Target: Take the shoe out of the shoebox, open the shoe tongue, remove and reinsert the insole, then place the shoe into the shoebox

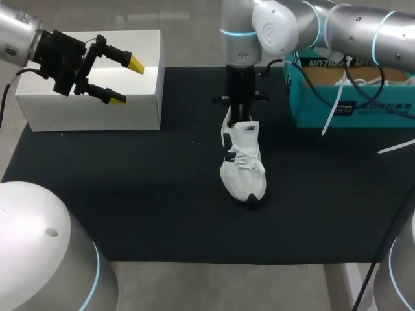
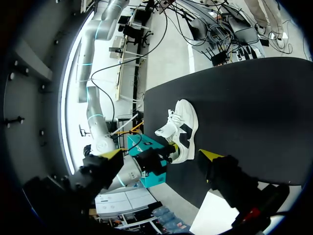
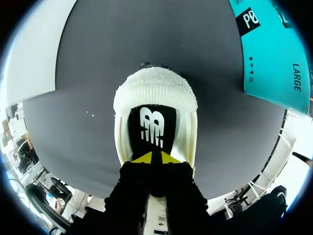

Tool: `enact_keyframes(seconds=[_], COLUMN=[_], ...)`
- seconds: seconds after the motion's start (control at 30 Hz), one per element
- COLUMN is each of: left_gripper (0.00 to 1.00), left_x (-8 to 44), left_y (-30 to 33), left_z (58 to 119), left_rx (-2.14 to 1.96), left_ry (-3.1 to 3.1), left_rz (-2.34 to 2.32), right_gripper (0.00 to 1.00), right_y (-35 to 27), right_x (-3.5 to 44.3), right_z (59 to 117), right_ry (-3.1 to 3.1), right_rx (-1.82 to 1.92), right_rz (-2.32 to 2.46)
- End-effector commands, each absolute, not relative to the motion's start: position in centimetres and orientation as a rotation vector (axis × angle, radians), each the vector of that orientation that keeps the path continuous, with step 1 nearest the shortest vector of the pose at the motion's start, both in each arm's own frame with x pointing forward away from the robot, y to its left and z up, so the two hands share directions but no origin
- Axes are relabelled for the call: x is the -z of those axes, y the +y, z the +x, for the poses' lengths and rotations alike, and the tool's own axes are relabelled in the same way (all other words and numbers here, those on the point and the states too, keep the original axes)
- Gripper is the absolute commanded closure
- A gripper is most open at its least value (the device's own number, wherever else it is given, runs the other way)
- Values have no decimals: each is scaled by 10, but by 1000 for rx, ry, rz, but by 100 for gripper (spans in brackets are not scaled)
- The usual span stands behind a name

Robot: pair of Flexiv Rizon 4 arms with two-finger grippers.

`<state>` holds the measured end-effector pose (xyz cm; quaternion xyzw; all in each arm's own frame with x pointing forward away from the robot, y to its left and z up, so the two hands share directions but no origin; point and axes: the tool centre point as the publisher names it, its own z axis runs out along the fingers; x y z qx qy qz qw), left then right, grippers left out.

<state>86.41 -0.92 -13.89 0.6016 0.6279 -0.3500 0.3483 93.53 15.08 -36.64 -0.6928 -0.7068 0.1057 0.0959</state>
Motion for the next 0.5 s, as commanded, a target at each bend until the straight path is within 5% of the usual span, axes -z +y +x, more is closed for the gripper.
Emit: enact_keyframes(seconds=[0.03, 0.2, 0.27, 0.5], left_gripper=[0, 0, 0, 0], left_x=[138, 138, 138, 138], left_y=[-9, -9, -9, -9], left_z=[865, 865, 865, 865], left_rx=[906, 906, 906, 906], left_ry=[1632, 1632, 1632, 1632], left_rz=[1565, 1565, 1565, 1565], right_gripper=[65, 51, 32, 0], right_y=[148, 149, 150, 150], right_x=[360, 363, 365, 365], right_z=[929, 927, 926, 923], right_ry=[-2101, -2095, -2093, -2089], right_rx=[-310, -315, -317, -329], right_rz=[-2065, -2051, -2047, -2035])
